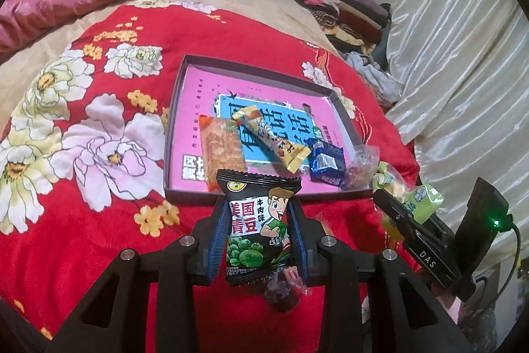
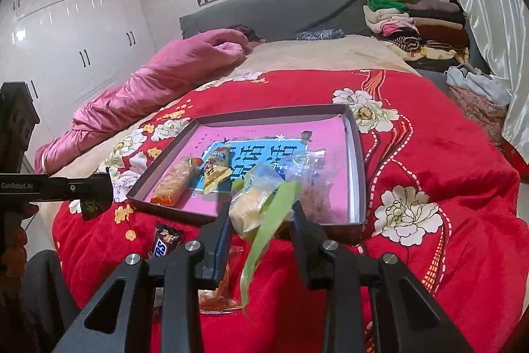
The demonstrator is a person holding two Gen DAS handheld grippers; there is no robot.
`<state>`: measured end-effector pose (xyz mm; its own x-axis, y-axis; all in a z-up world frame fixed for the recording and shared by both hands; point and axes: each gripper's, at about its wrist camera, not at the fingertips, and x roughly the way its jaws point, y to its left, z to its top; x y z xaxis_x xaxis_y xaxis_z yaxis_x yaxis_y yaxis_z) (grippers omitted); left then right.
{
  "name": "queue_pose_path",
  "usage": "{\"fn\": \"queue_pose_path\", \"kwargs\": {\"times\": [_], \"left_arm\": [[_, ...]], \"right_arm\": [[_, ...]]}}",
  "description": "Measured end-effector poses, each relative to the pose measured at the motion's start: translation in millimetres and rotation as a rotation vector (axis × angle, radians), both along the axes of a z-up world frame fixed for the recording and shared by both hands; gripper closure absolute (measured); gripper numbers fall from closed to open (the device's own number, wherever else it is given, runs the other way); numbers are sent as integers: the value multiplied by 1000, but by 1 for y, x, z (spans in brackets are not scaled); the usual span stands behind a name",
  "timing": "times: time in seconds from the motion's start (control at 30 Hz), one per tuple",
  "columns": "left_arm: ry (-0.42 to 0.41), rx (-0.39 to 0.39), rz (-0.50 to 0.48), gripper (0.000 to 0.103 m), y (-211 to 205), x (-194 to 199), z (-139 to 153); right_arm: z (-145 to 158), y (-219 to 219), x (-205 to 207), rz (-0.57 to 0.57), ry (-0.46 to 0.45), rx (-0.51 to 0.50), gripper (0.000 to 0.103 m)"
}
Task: Organize snacks
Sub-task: 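Lift the green-pea pack toward the tray with the left tool while the right tool carries the green bag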
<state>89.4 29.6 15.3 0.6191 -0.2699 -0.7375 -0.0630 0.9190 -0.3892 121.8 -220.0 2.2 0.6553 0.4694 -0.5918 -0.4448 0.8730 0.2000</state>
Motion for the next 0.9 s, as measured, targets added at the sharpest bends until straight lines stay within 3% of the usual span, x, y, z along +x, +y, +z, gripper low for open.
{"fn": "queue_pose_path", "kwargs": {"times": [0.37, 0.9], "left_arm": [[-24, 20, 49, 67, 12, 14, 6], [-3, 51, 113, 67, 31, 39, -18]], "right_arm": [[1, 6, 7, 15, -12, 11, 69], [-2, 22, 22, 56, -10, 21, 69]]}}
